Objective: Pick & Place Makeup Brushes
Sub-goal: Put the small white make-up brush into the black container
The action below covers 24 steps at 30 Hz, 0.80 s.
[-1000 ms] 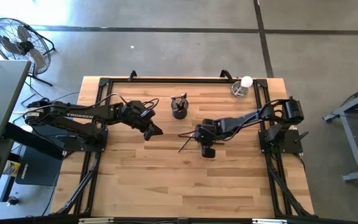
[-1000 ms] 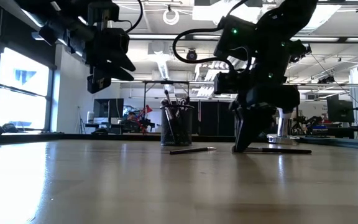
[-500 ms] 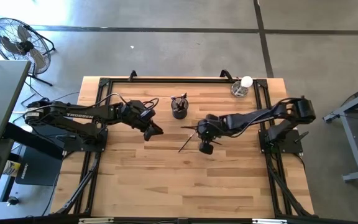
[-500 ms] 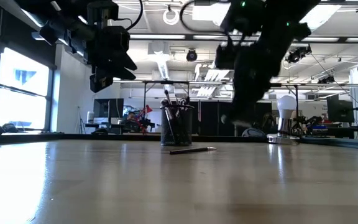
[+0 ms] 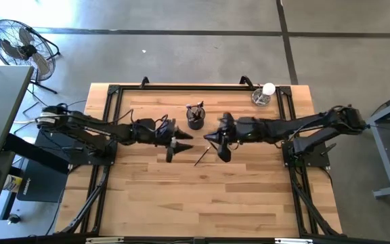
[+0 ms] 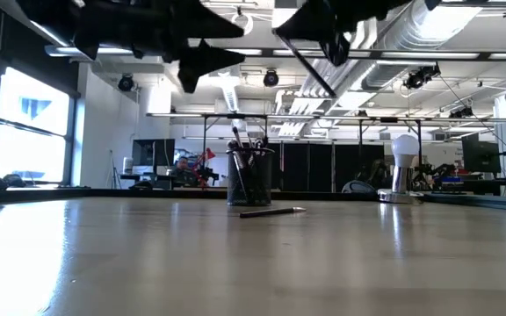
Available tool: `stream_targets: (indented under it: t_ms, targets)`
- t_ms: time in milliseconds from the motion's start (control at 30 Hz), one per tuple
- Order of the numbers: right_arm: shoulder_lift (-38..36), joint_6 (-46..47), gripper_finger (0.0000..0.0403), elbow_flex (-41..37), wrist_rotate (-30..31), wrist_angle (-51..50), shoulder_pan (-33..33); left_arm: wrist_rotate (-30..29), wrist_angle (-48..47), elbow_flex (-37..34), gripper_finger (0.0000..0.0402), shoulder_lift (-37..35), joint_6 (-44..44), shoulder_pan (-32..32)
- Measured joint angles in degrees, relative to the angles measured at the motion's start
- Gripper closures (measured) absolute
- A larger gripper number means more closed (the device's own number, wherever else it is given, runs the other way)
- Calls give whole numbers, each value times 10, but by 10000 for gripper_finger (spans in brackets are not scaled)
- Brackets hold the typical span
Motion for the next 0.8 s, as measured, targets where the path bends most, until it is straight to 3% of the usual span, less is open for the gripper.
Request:
stream_targets:
  t_ms: [167, 300, 467, 800]
  targets:
    - [-18, -27, 403, 0, 10, 104, 16, -51, 72, 23, 178, 36, 33, -7]
    - [-18, -59, 402, 1, 21, 168, 26, -53, 78, 72, 177, 58, 33, -6]
    - [-18, -80, 402, 1, 55, 179, 30, -38, 68, 138, 177, 92, 33, -6]
    - [-18, -81, 402, 1, 65, 178, 30, -10, -64, 225, 183, 119, 52, -6]
